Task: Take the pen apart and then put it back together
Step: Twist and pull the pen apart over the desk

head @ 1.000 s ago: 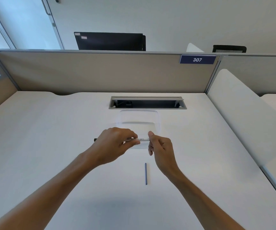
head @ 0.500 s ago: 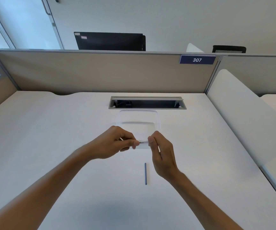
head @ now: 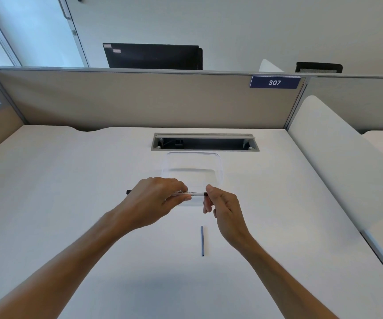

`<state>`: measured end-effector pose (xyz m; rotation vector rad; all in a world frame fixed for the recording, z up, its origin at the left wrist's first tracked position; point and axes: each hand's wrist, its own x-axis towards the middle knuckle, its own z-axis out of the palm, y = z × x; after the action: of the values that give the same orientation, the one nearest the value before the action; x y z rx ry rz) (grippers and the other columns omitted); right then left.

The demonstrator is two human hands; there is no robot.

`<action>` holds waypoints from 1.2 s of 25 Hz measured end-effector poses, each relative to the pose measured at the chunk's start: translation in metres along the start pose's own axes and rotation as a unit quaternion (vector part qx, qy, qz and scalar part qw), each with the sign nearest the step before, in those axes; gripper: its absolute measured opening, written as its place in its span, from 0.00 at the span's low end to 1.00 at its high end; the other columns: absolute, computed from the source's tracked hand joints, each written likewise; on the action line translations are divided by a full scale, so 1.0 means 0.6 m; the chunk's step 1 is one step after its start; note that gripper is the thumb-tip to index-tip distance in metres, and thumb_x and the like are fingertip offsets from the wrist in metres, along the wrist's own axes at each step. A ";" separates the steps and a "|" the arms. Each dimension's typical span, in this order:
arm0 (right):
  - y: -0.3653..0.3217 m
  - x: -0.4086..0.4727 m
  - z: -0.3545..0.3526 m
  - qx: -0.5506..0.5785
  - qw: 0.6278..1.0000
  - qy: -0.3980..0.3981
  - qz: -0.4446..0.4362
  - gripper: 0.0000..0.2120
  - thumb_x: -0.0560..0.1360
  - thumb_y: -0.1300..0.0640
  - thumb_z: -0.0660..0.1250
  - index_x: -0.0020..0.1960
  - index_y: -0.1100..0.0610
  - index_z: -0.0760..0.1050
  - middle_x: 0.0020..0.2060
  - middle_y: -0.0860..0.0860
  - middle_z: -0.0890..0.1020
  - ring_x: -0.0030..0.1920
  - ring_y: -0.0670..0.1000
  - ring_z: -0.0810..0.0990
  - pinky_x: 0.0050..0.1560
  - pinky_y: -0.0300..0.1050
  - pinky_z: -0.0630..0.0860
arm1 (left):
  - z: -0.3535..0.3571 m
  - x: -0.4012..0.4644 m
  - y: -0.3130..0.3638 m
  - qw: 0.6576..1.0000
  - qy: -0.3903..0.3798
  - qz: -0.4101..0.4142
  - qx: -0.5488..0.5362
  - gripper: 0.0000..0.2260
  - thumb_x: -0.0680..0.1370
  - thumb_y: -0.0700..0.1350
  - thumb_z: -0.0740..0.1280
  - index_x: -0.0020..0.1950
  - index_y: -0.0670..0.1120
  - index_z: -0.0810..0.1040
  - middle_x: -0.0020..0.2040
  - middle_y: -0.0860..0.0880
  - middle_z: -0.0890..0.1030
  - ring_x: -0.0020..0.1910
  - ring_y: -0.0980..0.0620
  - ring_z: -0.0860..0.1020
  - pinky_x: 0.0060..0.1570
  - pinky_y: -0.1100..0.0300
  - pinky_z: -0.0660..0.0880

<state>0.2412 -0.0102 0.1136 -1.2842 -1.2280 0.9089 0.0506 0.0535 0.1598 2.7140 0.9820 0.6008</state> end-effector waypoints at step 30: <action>-0.003 -0.003 -0.020 -0.255 0.943 -0.007 -0.214 0.14 0.81 0.49 0.56 0.43 0.54 0.74 0.37 0.43 0.76 0.38 0.45 0.72 0.38 0.37 0.67 | -0.042 0.020 -0.002 0.881 -0.242 -0.151 -0.378 0.16 0.77 0.51 0.66 0.47 0.38 0.82 0.30 0.46 0.64 0.28 0.49 0.58 0.26 0.62 0.59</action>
<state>0.2524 -0.0148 0.1167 -1.3210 -1.7411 0.2886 0.0472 0.0633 0.1857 1.8269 0.7851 0.1599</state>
